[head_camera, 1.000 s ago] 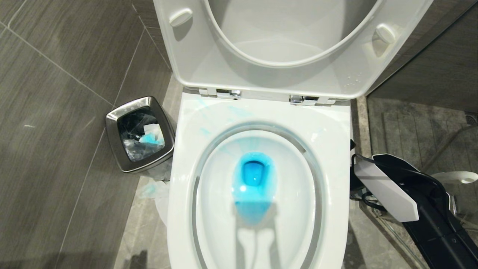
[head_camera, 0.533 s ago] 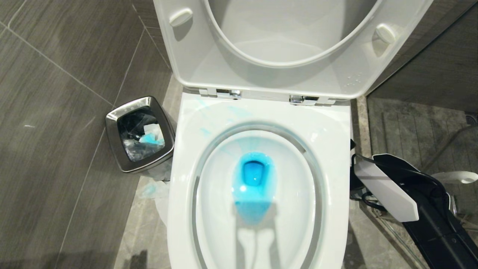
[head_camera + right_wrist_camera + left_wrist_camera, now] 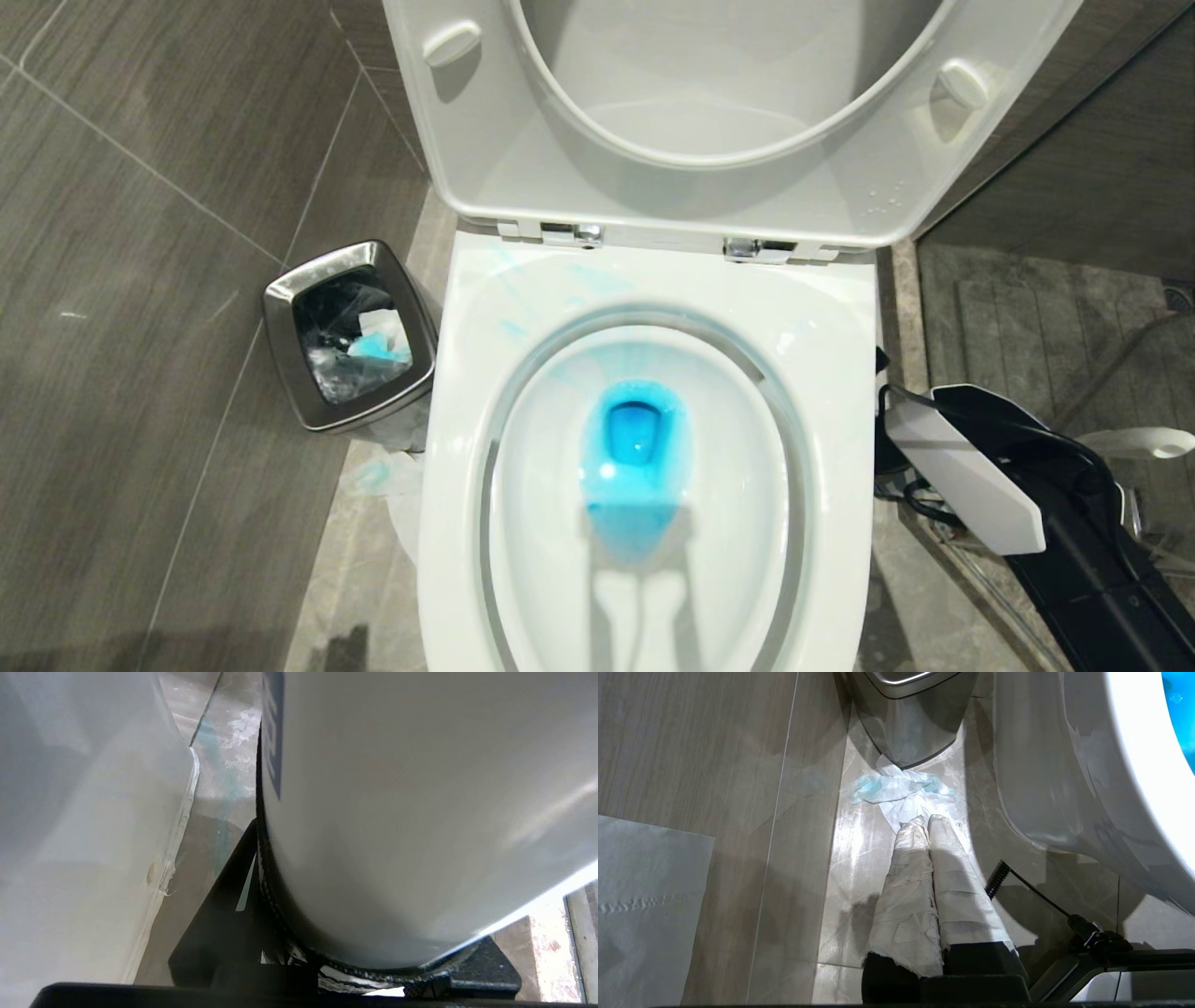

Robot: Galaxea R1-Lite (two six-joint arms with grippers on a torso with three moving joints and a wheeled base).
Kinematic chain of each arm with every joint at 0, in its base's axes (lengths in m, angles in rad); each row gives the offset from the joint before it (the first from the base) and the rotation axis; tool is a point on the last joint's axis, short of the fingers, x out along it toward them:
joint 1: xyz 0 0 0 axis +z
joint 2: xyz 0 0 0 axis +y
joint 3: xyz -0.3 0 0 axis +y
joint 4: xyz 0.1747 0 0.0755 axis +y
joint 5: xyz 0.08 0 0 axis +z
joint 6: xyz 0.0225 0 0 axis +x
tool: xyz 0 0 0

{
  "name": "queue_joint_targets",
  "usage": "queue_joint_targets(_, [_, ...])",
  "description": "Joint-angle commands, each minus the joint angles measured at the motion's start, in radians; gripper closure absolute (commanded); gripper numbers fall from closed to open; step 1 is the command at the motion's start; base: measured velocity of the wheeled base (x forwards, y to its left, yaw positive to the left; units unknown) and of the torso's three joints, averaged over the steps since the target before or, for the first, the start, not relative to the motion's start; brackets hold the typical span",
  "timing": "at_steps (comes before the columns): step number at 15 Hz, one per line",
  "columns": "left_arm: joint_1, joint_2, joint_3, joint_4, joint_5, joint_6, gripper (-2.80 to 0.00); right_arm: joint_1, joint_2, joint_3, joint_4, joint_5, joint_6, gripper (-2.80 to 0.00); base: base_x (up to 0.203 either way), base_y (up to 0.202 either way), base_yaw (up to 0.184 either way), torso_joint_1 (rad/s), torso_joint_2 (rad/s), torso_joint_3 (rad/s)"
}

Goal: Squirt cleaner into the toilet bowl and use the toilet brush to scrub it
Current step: Place the cleaning agent on the floor

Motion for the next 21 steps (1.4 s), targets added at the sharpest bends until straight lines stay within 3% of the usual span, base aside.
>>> queue_joint_targets(1, [0.0, 0.0, 0.0, 0.0, 0.0, 0.0, 0.0, 0.001, 0.001, -0.001, -0.007, -0.001, -0.003, 0.0, 0.0, 0.0, 0.0, 0.0, 0.0, 0.0])
queue_joint_targets(5, [0.0, 0.0, 0.0, 0.0, -0.002, -0.001, 0.0, 0.001, 0.008, -0.017, -0.001, -0.001, -0.001, 0.0, 0.0, 0.0, 0.0, 0.0, 0.0, 0.0])
queue_joint_targets(10, [0.0, 0.0, 0.0, 0.0, 0.0, 0.0, 0.0, 0.007, 0.015, -0.02, 0.046, -0.003, 0.062, 0.0, 0.0, 0.0, 0.0, 0.0, 0.0, 0.0])
queue_joint_targets(21, [0.0, 0.0, 0.0, 0.0, -0.002, 0.002, 0.0, 0.006, 0.007, -0.027, 0.048, -0.002, 0.063, 0.0, 0.0, 0.0, 0.0, 0.0, 0.0, 0.0])
